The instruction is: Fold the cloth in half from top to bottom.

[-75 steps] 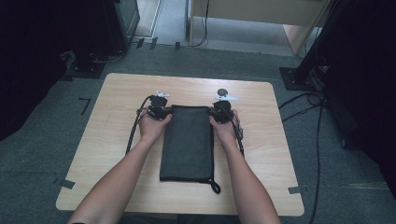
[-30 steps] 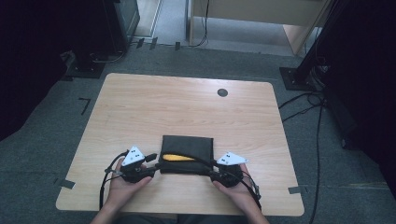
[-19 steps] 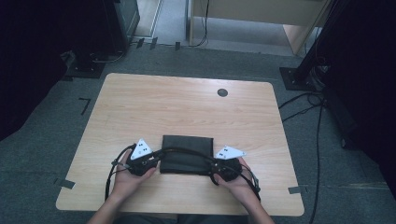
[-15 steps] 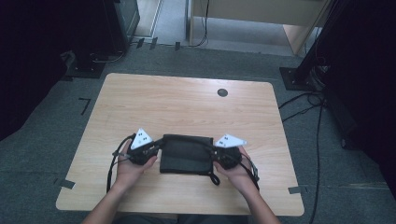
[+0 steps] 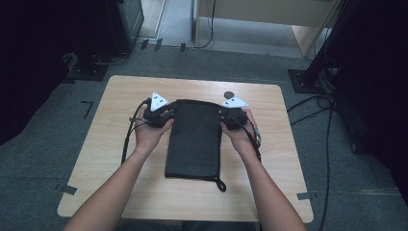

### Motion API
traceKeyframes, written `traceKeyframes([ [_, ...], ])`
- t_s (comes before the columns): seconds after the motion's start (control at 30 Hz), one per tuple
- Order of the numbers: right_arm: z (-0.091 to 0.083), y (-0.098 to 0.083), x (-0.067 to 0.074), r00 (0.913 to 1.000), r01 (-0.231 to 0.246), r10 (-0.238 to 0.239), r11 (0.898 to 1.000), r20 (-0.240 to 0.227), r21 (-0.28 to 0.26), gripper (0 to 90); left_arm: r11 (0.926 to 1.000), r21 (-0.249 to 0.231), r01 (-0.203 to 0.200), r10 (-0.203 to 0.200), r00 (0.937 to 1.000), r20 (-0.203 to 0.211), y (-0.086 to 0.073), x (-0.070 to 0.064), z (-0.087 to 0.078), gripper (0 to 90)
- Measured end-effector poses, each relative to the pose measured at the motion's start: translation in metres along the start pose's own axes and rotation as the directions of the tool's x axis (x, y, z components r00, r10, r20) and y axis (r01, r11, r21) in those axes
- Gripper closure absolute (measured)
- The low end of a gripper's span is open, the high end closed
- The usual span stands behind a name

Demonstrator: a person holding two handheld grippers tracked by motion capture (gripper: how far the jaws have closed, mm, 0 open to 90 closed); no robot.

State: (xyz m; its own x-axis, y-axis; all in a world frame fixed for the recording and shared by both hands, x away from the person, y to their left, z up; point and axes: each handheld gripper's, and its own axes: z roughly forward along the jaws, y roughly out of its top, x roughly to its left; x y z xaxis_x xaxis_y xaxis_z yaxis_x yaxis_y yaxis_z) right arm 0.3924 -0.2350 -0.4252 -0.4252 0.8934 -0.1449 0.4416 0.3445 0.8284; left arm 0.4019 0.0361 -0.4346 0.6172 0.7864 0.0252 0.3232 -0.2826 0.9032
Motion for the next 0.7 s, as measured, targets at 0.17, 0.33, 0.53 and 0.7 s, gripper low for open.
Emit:
traceKeyframes([
  [0.17,-0.019,-0.031,0.012,0.9897,-0.033,0.029,0.999,-0.14,-0.029,83.2,0.9996,0.026,-0.005,0.004,0.9993,0.037,-0.032,-0.006,-0.021,84.9],
  [0.33,-0.046,-0.063,0.034,0.9748,0.039,-0.041,0.999,-0.219,-0.013,83.1,0.9985,0.048,-0.028,0.021,0.9921,0.124,-0.06,-0.016,-0.051,84.7],
  [0.53,-0.075,-0.099,0.05,0.9563,0.096,-0.091,0.995,-0.278,0.004,83.1,0.9909,0.07,-0.115,0.099,0.9756,0.196,-0.09,-0.042,-0.083,84.5],
  [0.7,-0.083,-0.126,0.061,0.9329,0.113,-0.095,0.993,-0.347,0.031,82.8,0.9726,0.123,-0.197,0.171,0.9653,0.197,-0.119,-0.052,-0.089,83.6],
])
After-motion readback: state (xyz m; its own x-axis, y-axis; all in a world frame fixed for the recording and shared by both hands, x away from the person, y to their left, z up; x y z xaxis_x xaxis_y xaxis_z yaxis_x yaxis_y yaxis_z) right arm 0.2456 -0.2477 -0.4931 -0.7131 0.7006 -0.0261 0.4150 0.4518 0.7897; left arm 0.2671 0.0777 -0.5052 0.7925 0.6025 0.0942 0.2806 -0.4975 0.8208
